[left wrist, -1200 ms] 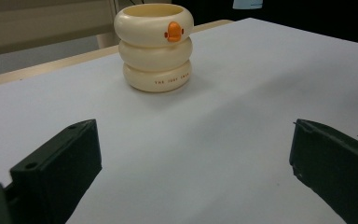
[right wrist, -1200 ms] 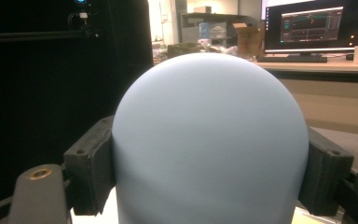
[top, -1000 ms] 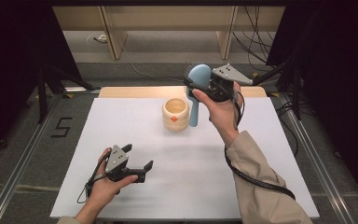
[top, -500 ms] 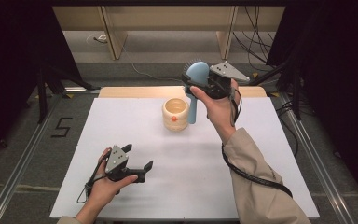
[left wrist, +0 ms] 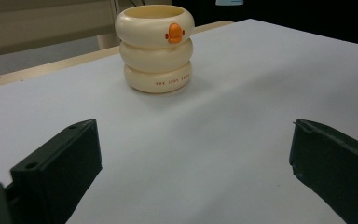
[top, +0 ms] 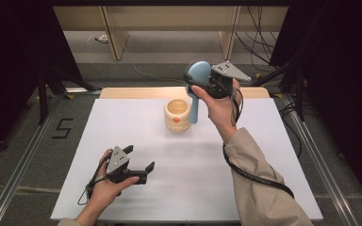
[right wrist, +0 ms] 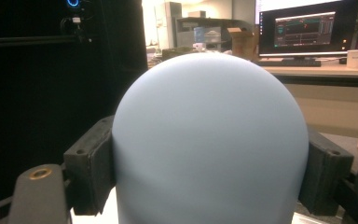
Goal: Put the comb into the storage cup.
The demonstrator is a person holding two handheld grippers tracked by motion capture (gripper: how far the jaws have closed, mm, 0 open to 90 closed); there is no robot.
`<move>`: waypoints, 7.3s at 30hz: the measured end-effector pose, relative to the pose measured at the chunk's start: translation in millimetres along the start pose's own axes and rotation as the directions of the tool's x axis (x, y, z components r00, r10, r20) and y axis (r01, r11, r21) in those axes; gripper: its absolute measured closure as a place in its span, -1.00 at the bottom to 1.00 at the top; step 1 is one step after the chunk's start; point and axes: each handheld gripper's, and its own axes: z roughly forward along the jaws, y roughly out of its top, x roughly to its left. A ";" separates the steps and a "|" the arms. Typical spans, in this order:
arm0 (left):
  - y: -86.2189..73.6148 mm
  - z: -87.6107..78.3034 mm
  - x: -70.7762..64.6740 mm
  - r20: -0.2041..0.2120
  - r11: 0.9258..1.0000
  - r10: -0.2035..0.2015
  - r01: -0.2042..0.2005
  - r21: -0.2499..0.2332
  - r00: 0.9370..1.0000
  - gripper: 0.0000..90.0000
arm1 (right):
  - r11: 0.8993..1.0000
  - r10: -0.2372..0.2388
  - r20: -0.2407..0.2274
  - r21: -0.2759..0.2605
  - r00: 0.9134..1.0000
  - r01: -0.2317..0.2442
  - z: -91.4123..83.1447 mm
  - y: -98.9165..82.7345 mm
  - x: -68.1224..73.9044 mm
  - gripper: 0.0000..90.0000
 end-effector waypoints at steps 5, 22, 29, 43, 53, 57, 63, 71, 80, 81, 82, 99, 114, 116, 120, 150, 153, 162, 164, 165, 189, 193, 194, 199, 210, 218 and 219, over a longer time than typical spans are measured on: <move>-0.2 0.4 -0.3 0.001 1.000 0.002 -0.002 -0.001 1.000 -0.96 | 1.000 -0.003 0.002 -0.004 1.000 0.003 1.5 1.3 0.7 -0.53; 0.3 -0.1 0.0 -0.001 1.000 -0.002 0.002 -0.003 1.000 -0.96 | 1.000 -0.002 0.006 -0.003 1.000 0.002 5.7 1.5 0.2 -0.53; 0.1 0.1 0.0 -0.002 1.000 -0.002 0.002 -0.003 1.000 -0.96 | 1.000 -0.007 0.010 -0.011 1.000 0.007 7.4 2.6 -0.4 -0.53; -0.1 0.0 0.3 -0.001 1.000 -0.006 0.006 -0.003 1.000 -0.96 | 1.000 -0.011 0.011 -0.024 1.000 0.012 11.4 5.2 -1.1 -0.53; 0.1 -0.3 0.9 -0.003 1.000 -0.004 0.004 -0.006 1.000 -0.96 | 0.999 -0.009 0.007 -0.031 1.000 0.009 16.3 6.5 0.7 -0.53; -0.1 -0.2 0.5 0.000 1.000 -0.006 0.006 -0.004 1.000 -0.96 | 0.999 -0.009 0.007 -0.035 1.000 0.009 18.1 7.3 0.6 -0.53; 0.1 -0.3 1.1 -0.004 1.000 -0.006 0.006 -0.005 1.000 -0.96 | 0.999 -0.008 0.007 -0.044 1.000 0.008 20.4 11.4 1.3 -0.53; 0.0 0.1 0.8 -0.001 1.000 -0.006 0.006 -0.005 1.000 -0.96 | 0.998 -0.003 0.009 -0.059 1.000 0.004 24.6 15.0 2.7 -0.53; 0.4 -0.4 1.1 -0.004 1.000 -0.006 0.006 -0.007 1.000 -0.96 | 0.998 -0.005 0.007 -0.060 1.000 0.005 30.9 14.2 6.1 -0.53; 0.4 -0.4 1.2 -0.004 1.000 -0.006 0.006 -0.007 1.000 -0.96 | 0.998 -0.005 0.008 -0.058 1.000 0.006 31.4 14.3 6.5 -0.53; 0.5 -0.4 1.3 -0.004 1.000 -0.006 0.006 -0.007 1.000 -0.96 | 0.998 -0.006 0.008 -0.059 1.000 0.006 32.0 14.4 6.8 -0.53; 0.8 -0.6 1.1 -0.002 1.000 -0.009 0.009 -0.011 1.000 -0.96 | 0.997 -0.004 0.016 -0.072 1.000 0.005 39.2 13.9 10.4 -0.53; 1.0 -0.6 1.0 -0.002 1.000 -0.013 0.013 -0.014 1.000 -0.96 | 0.997 0.005 0.032 -0.071 0.999 -0.003 45.5 8.1 6.7 -0.53; 1.0 -0.5 1.1 -0.002 1.000 -0.011 0.011 -0.013 1.000 -0.96 | 0.997 0.004 0.031 -0.073 1.000 -0.002 46.0 8.3 6.8 -0.53; 1.0 -0.5 0.8 -0.001 1.000 -0.012 0.012 -0.014 1.000 -0.96 | 0.997 0.002 0.035 -0.073 0.999 0.000 47.1 8.2 6.1 -0.53; 0.4 -0.1 0.6 0.002 1.000 -0.010 0.010 -0.010 1.000 -0.96 | 0.998 0.005 0.052 -0.062 0.999 -0.002 58.8 0.7 4.9 -0.53; 0.4 -0.1 0.6 0.001 1.000 -0.010 0.010 -0.010 1.000 -0.96 | 0.998 0.009 0.052 -0.062 0.999 -0.006 59.3 0.3 4.9 -0.53; 0.3 -0.1 0.7 0.001 1.000 -0.010 0.010 -0.010 1.000 -0.96 | 0.998 0.010 0.058 -0.062 0.998 -0.006 61.6 -2.4 3.7 -0.53; 0.3 -0.1 0.7 0.001 1.000 -0.010 0.010 -0.010 1.000 -0.96 | 0.998 0.008 0.057 -0.061 0.998 -0.005 62.3 -3.0 3.7 -0.53; 0.3 -0.2 0.8 0.001 1.000 -0.009 0.009 -0.010 1.000 -0.96 | 0.998 0.011 0.056 -0.061 0.998 -0.007 62.7 -3.4 4.1 -0.53; 0.0 -0.2 0.9 0.001 1.000 -0.009 0.009 -0.008 1.000 -0.96 | 0.999 0.019 0.066 -0.052 0.998 -0.016 69.4 -10.4 2.9 -0.53; 0.0 -0.2 1.1 0.000 1.000 -0.009 0.009 -0.009 1.000 -0.96 | 0.999 0.018 0.068 -0.048 0.998 -0.015 70.6 -11.7 3.0 -0.53; 0.0 -0.2 1.0 0.000 1.000 -0.009 0.009 -0.009 1.000 -0.96 | 0.999 0.018 0.068 -0.047 0.998 -0.015 70.9 -12.0 2.9 -0.53; 0.0 -0.2 0.9 0.001 1.000 -0.009 0.009 -0.008 1.000 -0.96 | 0.999 0.020 0.068 -0.045 0.997 -0.017 72.0 -13.3 2.9 -0.53; -0.1 -0.1 0.9 0.001 1.000 -0.009 0.009 -0.008 1.000 -0.96 | 0.999 0.014 0.071 -0.038 0.997 -0.011 74.0 -15.9 2.2 -0.53; -0.1 -0.1 1.0 0.002 1.000 -0.009 0.009 -0.008 1.000 -0.96 | 0.999 0.014 0.078 -0.035 0.997 -0.011 75.6 -17.9 1.5 -0.53; -0.2 0.0 0.9 0.002 1.000 -0.009 0.009 -0.008 1.000 -0.96 | 0.999 0.018 0.077 -0.036 0.997 -0.015 75.8 -18.1 1.5 -0.53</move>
